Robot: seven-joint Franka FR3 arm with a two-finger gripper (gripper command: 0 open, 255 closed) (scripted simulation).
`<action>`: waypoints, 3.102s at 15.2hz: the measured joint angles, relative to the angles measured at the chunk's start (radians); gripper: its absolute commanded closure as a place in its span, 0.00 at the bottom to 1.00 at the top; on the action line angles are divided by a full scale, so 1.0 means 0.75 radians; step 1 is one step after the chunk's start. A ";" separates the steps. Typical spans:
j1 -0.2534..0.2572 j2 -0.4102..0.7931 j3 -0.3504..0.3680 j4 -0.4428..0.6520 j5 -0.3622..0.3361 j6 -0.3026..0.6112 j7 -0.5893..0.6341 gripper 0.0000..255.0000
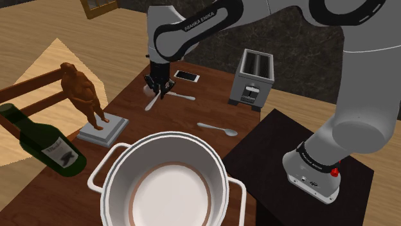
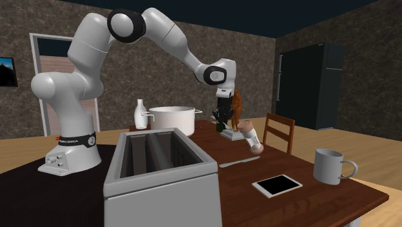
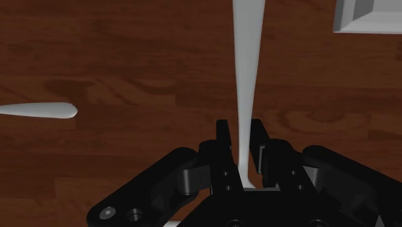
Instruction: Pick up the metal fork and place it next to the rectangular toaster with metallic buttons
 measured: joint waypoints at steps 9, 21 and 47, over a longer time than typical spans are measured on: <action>-0.017 -0.086 0.026 0.040 0.036 -0.120 -0.004 1.00; -0.029 -0.168 0.050 0.145 0.072 -0.300 -0.003 1.00; -0.329 -1.189 -0.101 -0.862 0.559 -0.313 -0.636 1.00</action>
